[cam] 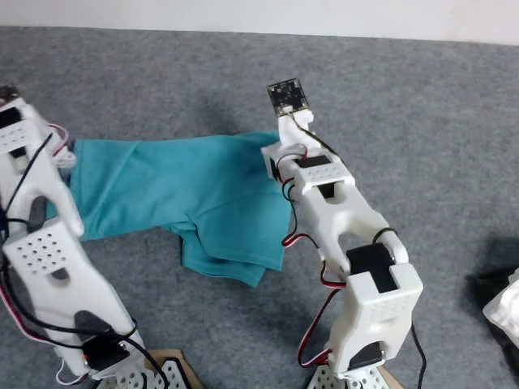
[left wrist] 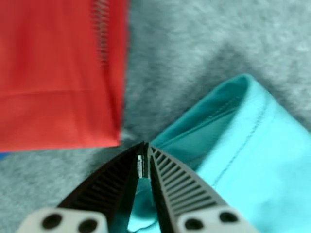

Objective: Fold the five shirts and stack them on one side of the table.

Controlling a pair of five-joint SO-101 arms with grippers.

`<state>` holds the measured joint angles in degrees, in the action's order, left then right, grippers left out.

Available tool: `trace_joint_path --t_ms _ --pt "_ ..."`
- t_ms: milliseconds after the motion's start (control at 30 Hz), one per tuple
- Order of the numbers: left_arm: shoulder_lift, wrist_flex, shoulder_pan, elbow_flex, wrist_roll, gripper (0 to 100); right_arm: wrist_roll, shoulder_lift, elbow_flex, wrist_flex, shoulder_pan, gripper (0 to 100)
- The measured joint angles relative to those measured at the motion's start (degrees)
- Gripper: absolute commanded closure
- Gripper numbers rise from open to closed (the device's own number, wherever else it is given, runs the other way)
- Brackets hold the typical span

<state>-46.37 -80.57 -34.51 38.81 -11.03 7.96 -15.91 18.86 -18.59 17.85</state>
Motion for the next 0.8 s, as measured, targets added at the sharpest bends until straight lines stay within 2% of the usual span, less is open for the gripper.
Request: trace_joint_path --t_ms 167,367,667,800 --pt "0.00 0.53 1.23 0.53 0.00 97 0.00 0.00 0.00 0.00 0.00 82.6" --pt "3.60 0.44 2.11 2.55 0.18 82 0.00 0.00 0.00 0.00 0.00 82.6" --pt "5.01 -1.67 3.69 2.81 0.18 84 0.00 0.00 0.00 0.00 0.00 82.6" --pt "1.23 -1.32 4.31 2.90 0.18 84 0.00 0.00 0.00 0.00 0.00 82.8"
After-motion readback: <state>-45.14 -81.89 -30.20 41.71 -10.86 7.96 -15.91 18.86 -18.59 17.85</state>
